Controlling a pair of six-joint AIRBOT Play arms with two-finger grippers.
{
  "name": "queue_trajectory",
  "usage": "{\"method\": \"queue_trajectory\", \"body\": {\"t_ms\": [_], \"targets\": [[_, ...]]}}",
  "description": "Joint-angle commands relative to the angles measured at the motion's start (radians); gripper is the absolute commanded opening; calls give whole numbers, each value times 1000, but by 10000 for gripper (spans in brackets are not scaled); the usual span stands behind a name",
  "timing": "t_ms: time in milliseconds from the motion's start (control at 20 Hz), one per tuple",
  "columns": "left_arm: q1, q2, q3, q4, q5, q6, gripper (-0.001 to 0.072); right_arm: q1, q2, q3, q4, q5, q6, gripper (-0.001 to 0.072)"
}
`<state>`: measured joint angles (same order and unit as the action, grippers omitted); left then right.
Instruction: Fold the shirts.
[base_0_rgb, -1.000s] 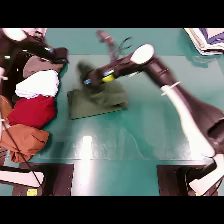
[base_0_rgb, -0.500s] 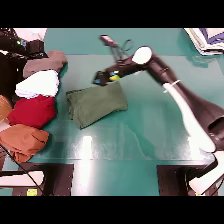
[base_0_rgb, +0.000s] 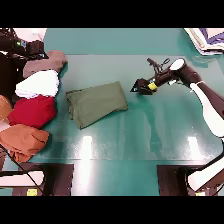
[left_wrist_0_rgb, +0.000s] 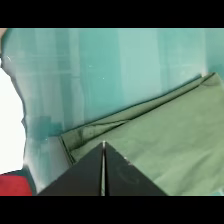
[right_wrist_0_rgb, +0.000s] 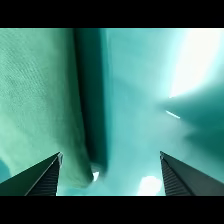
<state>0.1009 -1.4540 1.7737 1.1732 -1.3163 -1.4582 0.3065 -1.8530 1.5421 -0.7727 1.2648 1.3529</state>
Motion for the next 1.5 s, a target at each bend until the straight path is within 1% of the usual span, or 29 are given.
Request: {"method": "queue_trajectory", "body": {"t_ms": [0,250,300,350,450,500,550,600,650,850,950,1050,1150,1300,1400,1450], "targets": [[0,-2,-24,-24,8,0,23,8,-93,12,145,23,-6,689],[0,-2,-38,-30,16,0,24,149,-229,210,207,50,-6,689],[0,-2,-38,-30,15,0,24,177,-256,252,209,63,-6,676],[0,-2,-38,-30,14,0,24,200,-278,286,209,75,-6,609],[0,-2,-38,-32,11,0,23,235,-313,349,204,82,-8,419],[0,-2,-38,-39,4,0,24,243,-324,373,204,80,-8,313],[0,-2,-38,-45,-5,0,23,246,-331,396,204,81,-16,151],[0,-2,-38,-57,-16,6,24,246,-331,415,202,81,-26,23],[0,-2,-38,-71,-27,25,23,241,-330,431,203,81,-26,18],[-58,1,-38,-75,-38,39,23,174,-279,464,183,65,-1,17],[-116,1,-38,-75,-38,52,23,106,-216,463,83,63,51,17],[-180,1,-38,-75,-37,60,23,20,-134,452,-56,66,106,17],[-237,1,-38,-75,-35,64,23,-86,-28,395,-158,63,126,17],[-298,1,-38,-76,-19,63,23,-283,148,241,-284,61,142,17],[-326,1,-38,-76,-5,62,23,-437,256,117,-332,33,160,17],[-336,1,-38,-77,0,62,23,-517,304,56,-329,2,171,17]]}}
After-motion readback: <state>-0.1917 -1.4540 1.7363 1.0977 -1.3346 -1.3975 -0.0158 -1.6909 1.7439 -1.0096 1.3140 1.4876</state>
